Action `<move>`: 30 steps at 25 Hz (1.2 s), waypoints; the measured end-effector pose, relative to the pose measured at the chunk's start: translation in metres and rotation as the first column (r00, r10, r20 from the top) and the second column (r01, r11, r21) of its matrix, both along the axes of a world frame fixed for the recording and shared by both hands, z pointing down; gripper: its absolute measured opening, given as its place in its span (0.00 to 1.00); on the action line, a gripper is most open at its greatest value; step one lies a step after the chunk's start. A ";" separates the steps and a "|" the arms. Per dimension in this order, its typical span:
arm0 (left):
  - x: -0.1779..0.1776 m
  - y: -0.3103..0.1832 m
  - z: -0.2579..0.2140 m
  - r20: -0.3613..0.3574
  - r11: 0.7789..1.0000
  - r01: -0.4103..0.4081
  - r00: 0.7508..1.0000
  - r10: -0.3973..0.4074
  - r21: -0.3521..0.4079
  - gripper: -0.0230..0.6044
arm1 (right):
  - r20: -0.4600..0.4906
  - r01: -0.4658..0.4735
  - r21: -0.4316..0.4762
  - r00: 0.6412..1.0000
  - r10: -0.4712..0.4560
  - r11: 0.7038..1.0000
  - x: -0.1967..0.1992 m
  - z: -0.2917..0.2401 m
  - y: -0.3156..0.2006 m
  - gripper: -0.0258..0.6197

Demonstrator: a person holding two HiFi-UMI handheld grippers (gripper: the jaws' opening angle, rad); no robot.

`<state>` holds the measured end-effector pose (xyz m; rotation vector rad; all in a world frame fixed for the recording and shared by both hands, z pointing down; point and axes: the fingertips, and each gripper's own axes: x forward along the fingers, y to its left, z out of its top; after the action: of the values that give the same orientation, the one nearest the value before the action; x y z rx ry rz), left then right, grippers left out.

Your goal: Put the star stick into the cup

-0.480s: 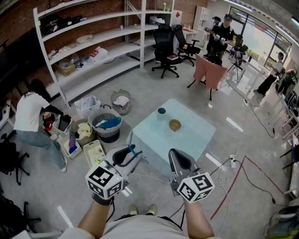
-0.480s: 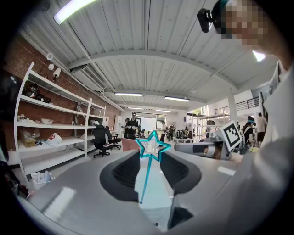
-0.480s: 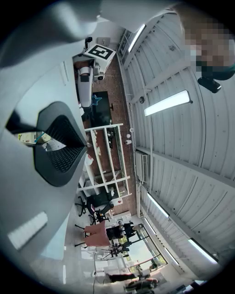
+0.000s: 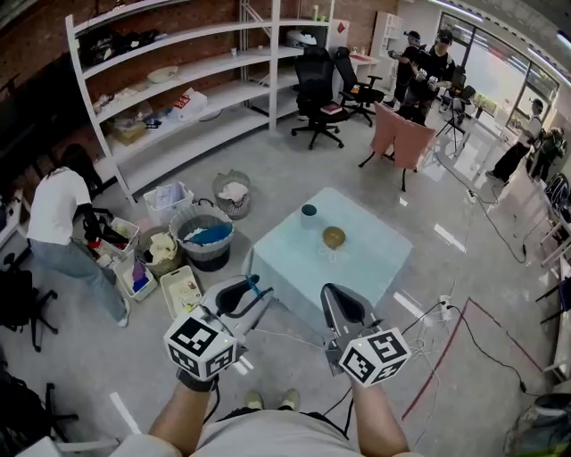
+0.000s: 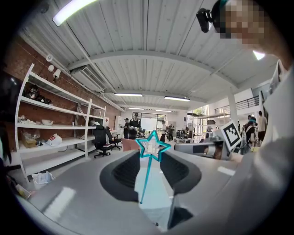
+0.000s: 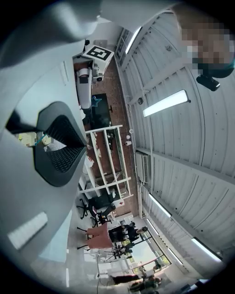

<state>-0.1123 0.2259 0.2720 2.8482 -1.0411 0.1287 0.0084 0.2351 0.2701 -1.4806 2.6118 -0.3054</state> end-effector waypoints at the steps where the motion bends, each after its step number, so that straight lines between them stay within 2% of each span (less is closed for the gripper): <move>1: 0.001 0.000 0.000 0.001 1.000 0.001 1.000 -0.001 0.000 0.26 | 0.008 0.006 0.000 1.000 -0.006 1.000 0.000 0.000 0.000 0.06; 17: 0.022 -0.003 0.006 0.021 0.999 0.047 0.999 -0.048 0.006 0.26 | 0.018 0.016 0.003 1.000 -0.016 1.000 0.033 0.011 0.004 0.06; 30: 0.034 -0.035 0.018 0.033 0.998 0.065 0.997 -0.064 -0.020 0.26 | 0.033 0.024 -0.027 0.999 -0.023 0.999 0.048 0.025 -0.025 0.06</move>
<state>-0.0783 0.1907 0.2896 2.7991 -1.1292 0.1800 0.0564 0.2103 0.2950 -1.4419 2.6116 -0.3656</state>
